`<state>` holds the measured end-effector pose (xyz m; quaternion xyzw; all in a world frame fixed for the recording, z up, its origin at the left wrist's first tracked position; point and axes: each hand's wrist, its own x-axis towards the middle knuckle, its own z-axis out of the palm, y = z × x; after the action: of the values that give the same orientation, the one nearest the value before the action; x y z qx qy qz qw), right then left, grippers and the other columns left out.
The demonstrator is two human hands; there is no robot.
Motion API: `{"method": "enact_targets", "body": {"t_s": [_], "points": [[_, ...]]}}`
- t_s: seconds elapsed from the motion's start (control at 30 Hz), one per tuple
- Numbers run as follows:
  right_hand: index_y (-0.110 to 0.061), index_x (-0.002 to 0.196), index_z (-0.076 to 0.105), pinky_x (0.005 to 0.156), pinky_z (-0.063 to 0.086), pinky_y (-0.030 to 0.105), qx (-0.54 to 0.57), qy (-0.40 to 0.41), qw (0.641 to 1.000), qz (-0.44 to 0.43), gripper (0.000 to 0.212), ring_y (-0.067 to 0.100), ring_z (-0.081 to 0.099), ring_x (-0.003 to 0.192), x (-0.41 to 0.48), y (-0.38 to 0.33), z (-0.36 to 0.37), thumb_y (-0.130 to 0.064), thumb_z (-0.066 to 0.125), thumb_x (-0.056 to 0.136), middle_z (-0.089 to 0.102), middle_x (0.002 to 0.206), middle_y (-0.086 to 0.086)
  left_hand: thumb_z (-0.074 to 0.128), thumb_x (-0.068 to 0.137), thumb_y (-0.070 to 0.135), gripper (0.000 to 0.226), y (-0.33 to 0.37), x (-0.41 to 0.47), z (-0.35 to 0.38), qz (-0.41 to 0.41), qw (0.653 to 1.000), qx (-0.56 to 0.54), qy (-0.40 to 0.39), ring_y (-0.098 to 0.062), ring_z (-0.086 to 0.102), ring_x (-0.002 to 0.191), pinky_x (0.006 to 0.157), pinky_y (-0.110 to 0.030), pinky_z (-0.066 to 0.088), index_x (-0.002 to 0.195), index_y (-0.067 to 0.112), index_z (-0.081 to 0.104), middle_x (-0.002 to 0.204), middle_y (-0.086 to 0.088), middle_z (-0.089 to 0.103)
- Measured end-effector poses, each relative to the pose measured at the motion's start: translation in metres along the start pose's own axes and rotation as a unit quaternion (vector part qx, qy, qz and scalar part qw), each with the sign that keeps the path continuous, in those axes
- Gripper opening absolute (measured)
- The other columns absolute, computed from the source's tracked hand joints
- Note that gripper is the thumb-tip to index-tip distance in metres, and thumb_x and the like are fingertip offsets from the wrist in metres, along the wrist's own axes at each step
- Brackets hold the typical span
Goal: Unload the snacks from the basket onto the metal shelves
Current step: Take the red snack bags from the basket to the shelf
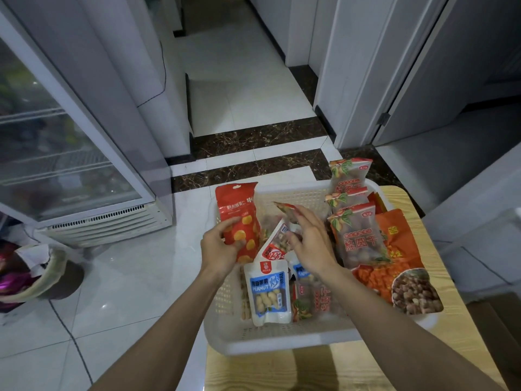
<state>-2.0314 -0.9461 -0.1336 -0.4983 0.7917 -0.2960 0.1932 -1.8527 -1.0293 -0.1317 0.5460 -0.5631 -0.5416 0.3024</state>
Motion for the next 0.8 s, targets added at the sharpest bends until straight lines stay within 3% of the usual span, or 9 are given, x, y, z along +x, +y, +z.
{"method": "enact_targets", "body": {"t_s": [0.07,0.17,0.2,0.33,0.47,0.63,0.8], "points": [[-0.014,0.143,0.048,0.118,0.028,0.032,0.051,0.048,0.998,-0.004,0.054,0.017,0.037,0.139,-0.004,-0.01,-0.006,-0.013,0.065,0.092,0.044,0.148,-0.001,0.074,0.081,-0.001,0.047,0.009,-0.004,-0.008,0.024,1.0,-0.004,0.009,-0.018,0.06,0.109,0.083,-0.041,0.06,0.113,0.033,0.066,0.116,0.008,0.06],[-0.013,0.135,0.057,0.101,0.028,0.001,0.139,0.1,0.985,0.023,0.055,0.004,0.042,0.125,-0.01,-0.027,-0.021,-0.007,0.075,0.083,0.049,0.135,-0.01,0.075,0.08,0.0,0.049,0.023,-0.015,-0.017,0.029,0.999,-0.025,0.005,-0.015,0.059,0.107,0.078,-0.039,0.061,0.113,0.033,0.065,0.113,0.013,0.058],[-0.014,0.131,0.06,0.097,0.031,0.001,0.181,0.109,0.976,0.048,0.054,0.002,0.041,0.122,-0.012,-0.032,-0.025,-0.006,0.077,0.08,0.048,0.13,-0.015,0.075,0.079,-0.001,0.049,0.027,-0.02,-0.02,0.024,0.999,-0.042,-0.001,-0.014,0.059,0.105,0.075,-0.037,0.061,0.114,0.033,0.064,0.113,0.014,0.057],[-0.019,0.122,0.064,0.099,0.045,0.022,0.288,0.133,0.942,0.106,0.052,0.002,0.045,0.114,-0.022,-0.044,-0.044,-0.008,0.081,0.073,0.049,0.121,-0.018,0.078,0.073,-0.005,0.055,0.036,-0.042,-0.032,-0.001,0.994,-0.11,-0.025,-0.016,0.064,0.099,0.067,-0.034,0.06,0.114,0.029,0.064,0.114,0.007,0.061],[-0.02,0.124,0.063,0.099,0.052,0.041,0.356,0.112,0.92,0.117,0.056,0.013,0.054,0.121,-0.039,-0.042,-0.063,-0.004,0.079,0.073,0.057,0.128,-0.008,0.081,0.07,-0.003,0.058,0.041,-0.064,-0.042,-0.003,0.99,-0.134,-0.044,-0.022,0.065,0.103,0.077,-0.045,0.06,0.117,0.028,0.065,0.118,0.001,0.062],[-0.024,0.119,0.063,0.089,0.052,0.02,0.385,0.116,0.913,0.067,0.048,0.012,0.058,0.118,-0.068,-0.033,-0.085,-0.002,0.075,0.078,0.062,0.127,-0.004,0.077,0.072,-0.006,0.059,0.053,-0.093,-0.048,0.0,0.982,-0.171,-0.074,-0.025,0.064,0.107,0.079,-0.048,0.059,0.119,0.028,0.064,0.12,-0.001,0.06],[-0.026,0.112,0.066,0.093,0.056,0.035,0.424,0.111,0.897,0.057,0.04,0.012,0.061,0.115,-0.109,-0.035,-0.108,-0.002,0.072,0.081,0.065,0.121,-0.007,0.077,0.072,-0.004,0.058,0.058,-0.123,-0.05,0.013,0.976,-0.184,-0.115,-0.026,0.063,0.11,0.08,-0.049,0.059,0.117,0.031,0.066,0.124,-0.002,0.058]]}}
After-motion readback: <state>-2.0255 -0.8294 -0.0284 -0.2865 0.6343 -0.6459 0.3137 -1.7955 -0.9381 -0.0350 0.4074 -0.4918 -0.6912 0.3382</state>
